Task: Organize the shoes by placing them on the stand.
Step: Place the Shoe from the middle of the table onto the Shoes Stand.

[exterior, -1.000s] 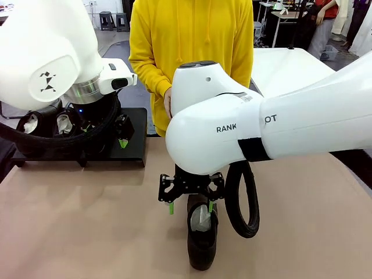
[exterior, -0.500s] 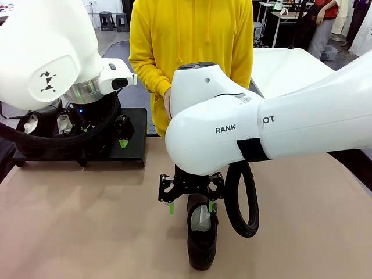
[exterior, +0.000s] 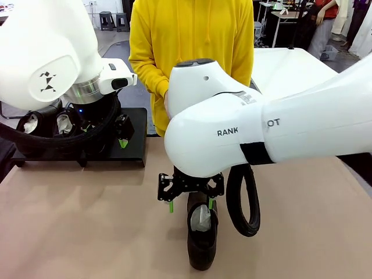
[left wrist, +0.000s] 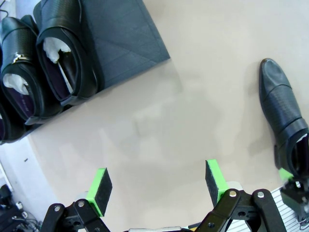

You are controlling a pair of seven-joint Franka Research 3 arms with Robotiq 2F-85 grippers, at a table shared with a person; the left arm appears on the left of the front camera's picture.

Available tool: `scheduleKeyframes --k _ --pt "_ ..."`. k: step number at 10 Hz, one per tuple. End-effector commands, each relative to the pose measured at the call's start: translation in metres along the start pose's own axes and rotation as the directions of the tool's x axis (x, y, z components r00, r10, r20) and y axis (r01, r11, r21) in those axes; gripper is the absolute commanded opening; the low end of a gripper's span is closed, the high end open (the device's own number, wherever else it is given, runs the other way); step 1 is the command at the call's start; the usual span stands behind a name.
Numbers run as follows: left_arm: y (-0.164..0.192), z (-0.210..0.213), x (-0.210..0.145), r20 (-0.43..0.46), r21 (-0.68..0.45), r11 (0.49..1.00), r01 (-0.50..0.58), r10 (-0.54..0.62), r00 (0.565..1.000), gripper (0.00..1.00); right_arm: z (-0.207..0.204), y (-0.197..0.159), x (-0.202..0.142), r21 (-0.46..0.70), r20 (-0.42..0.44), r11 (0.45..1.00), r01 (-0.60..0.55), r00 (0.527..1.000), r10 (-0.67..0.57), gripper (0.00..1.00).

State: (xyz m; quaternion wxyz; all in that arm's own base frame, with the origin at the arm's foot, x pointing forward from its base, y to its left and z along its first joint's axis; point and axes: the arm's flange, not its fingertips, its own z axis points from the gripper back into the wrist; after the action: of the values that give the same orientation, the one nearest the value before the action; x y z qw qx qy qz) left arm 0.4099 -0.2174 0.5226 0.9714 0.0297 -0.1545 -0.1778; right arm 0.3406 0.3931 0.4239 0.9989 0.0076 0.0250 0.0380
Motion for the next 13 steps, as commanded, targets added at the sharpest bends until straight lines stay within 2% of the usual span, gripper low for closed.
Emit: scheduleKeyframes --k 1,2,3,4,5,6,7,9,11,12,13 --pt "0.002 0.0 -0.002 0.011 -0.009 1.0 -0.002 0.002 1.0 1.0 0.05 -0.046 -0.043 0.081 0.13 0.995 -0.059 0.99 0.049 1.0" --pt "0.002 0.0 -0.002 0.011 -0.009 1.0 -0.002 0.002 1.0 1.0 0.068 -0.075 -0.052 0.095 0.177 0.995 -0.016 0.984 -0.001 1.0" --pt "0.002 0.0 -0.002 0.011 -0.009 1.0 -0.002 0.002 1.0 1.0 0.076 -0.108 -0.051 0.112 0.219 0.989 0.101 0.968 -0.124 1.0" --pt "0.002 0.0 -0.002 0.011 -0.009 1.0 -0.002 0.002 1.0 1.0 0.078 -0.145 -0.046 0.152 0.22 0.959 0.24 0.937 -0.27 1.0" --pt "0.0 0.0 0.0 0.001 0.0 1.0 0.0 0.0 1.0 1.0 0.076 -0.178 -0.04 0.194 0.186 0.922 0.334 0.911 -0.369 1.0" --pt "-0.023 -0.002 -0.009 -0.033 -0.019 0.999 -0.029 0.028 0.999 1.0 0.075 -0.2 -0.036 0.215 0.18 0.889 0.404 0.878 -0.443 1.0" --pt "-0.051 -0.002 -0.022 -0.078 -0.067 0.996 -0.059 0.053 0.996 1.0 0.075 -0.217 -0.032 0.227 0.157 0.861 0.454 0.856 -0.493 1.0" --pt "-0.096 0.002 -0.046 -0.127 -0.132 0.986 -0.105 0.089 0.988 1.0 0.067 -0.249 -0.011 0.176 0.073 0.786 0.592 0.789 -0.611 1.0" --pt "-0.105 0.001 -0.064 -0.194 -0.222 0.958 -0.181 0.139 0.971 1.0 0.058 -0.27 0.007 0.112 0.056 0.712 0.693 0.711 -0.701 1.0" --pt "-0.098 0.001 -0.065 -0.161 -0.254 0.941 -0.226 0.189 0.969 1.0 0.056 -0.276 0.014 0.109 0.029 0.701 0.705 0.703 -0.711 1.0" --pt "-0.122 0.0 -0.056 -0.178 -0.181 0.976 -0.118 0.085 0.98 1.0 0.054 -0.271 0.022 0.126 -0.007 0.712 0.691 0.718 -0.696 1.0"
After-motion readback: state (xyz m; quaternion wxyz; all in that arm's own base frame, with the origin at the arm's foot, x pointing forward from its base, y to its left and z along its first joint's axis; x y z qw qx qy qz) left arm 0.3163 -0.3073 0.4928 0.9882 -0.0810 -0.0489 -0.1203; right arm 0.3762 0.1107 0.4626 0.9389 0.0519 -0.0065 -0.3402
